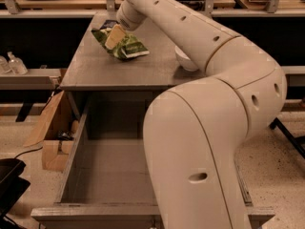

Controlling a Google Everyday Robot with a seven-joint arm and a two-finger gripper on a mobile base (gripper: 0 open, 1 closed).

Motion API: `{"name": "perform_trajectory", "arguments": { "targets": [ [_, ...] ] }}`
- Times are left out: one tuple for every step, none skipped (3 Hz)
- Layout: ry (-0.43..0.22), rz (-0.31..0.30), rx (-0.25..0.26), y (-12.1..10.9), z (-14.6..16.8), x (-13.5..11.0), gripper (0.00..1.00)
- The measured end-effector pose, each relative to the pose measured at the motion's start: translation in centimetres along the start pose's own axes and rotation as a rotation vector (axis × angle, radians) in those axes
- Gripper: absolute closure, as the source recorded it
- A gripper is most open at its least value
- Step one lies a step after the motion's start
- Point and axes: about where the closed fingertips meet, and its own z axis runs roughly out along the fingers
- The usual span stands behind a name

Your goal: Pick green jalapeno chip bag from top drawer and place on counter

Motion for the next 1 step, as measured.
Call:
{"name": "perform_trajectory", "arguments": {
  "targets": [
    [0.000,0.000,0.000,0.00,0.00,0.00,0.00]
  ]
}}
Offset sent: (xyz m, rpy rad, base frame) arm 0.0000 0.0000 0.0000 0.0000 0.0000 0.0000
